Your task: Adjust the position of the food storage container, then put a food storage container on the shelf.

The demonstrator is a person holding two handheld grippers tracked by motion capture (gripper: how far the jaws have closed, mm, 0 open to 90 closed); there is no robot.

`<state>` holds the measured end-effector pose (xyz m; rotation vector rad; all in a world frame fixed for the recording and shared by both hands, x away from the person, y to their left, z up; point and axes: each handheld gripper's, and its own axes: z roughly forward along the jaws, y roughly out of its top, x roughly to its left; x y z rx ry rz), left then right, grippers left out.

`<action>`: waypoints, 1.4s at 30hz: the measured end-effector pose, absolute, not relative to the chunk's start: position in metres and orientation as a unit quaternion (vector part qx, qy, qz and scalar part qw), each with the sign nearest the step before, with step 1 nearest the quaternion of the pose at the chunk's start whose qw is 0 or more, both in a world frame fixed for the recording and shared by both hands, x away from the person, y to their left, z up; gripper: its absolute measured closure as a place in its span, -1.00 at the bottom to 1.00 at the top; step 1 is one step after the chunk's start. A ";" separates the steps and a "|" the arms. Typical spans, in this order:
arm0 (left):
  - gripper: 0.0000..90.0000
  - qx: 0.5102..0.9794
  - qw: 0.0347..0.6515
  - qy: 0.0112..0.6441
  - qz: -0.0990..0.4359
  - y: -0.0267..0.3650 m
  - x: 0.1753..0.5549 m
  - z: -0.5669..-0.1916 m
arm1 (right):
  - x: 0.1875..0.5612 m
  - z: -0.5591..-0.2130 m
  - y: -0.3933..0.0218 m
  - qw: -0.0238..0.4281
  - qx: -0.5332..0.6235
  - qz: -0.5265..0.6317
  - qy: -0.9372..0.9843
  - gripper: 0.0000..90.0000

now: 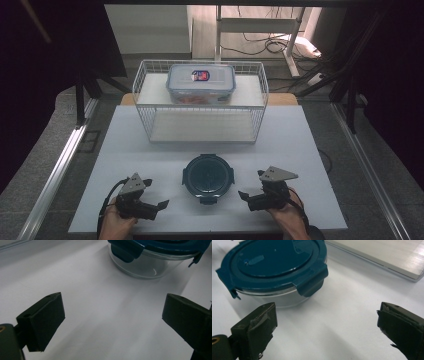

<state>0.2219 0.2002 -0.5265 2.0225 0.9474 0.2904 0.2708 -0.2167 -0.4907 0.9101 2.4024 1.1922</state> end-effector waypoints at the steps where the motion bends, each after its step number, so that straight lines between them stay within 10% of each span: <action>1: -0.92 0.812 0.427 0.379 0.116 0.200 0.222 -0.527 | 0.271 -0.491 -0.217 0.153 0.318 0.414 0.839 -0.95; 42: -0.96 0.794 0.470 0.382 0.052 0.176 0.271 -0.505 | 0.302 -0.477 -0.191 0.117 0.314 0.423 0.842 -1.00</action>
